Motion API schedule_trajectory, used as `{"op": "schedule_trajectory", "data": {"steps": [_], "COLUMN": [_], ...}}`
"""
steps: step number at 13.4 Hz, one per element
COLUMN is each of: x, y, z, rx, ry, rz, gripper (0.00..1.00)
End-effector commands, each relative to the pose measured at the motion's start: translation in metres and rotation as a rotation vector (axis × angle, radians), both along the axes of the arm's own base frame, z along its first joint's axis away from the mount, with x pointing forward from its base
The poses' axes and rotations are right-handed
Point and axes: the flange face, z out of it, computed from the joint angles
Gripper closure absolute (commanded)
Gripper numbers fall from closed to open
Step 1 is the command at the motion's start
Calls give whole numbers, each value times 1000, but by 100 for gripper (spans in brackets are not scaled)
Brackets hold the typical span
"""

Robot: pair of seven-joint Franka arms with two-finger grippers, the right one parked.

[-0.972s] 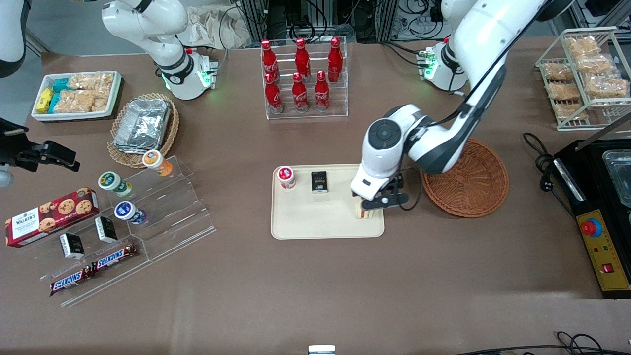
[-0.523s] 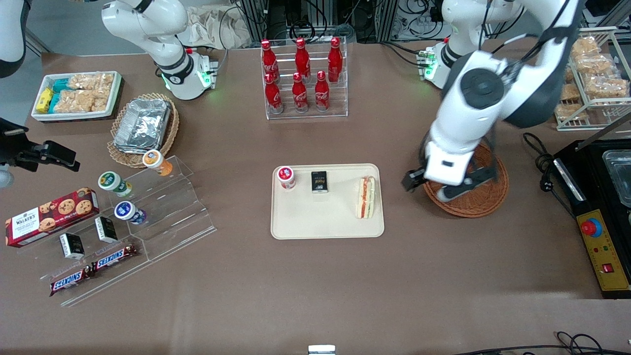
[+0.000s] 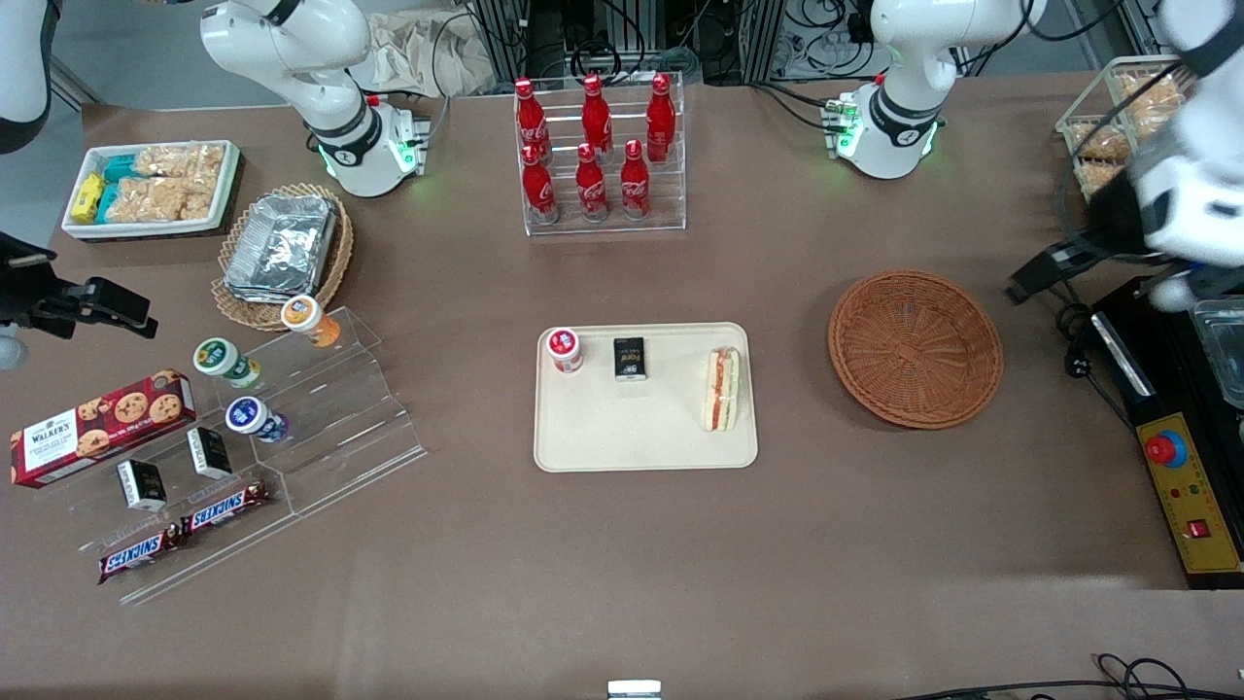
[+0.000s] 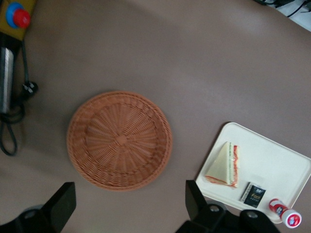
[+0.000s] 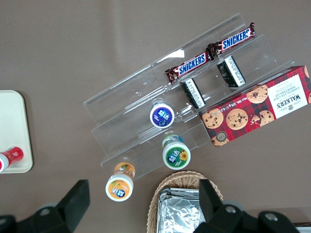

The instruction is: Place sandwich from basket to tray

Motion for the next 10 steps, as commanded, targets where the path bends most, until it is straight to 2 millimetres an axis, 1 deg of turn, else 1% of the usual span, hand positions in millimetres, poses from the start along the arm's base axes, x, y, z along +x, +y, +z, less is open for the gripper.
{"op": "schedule_trajectory", "data": {"steps": [1,3,4,5,6,7,8,10], "x": [-19,-37,-45,-47,-47,-43,-35,-31], "y": [18,27,28,23,21,19,9,2], "z": [-7,-17,-16,-11,5,12,18,17], "rx": [-5,48,68,67,69,64,88,114], "ry": [-44,-104,-98,-62,-38,6,25,47], "rz": [-143,-193,-249,-271,-284,-299,-341,-366], "gripper": [0,0,0,0,0,0,0,0]}}
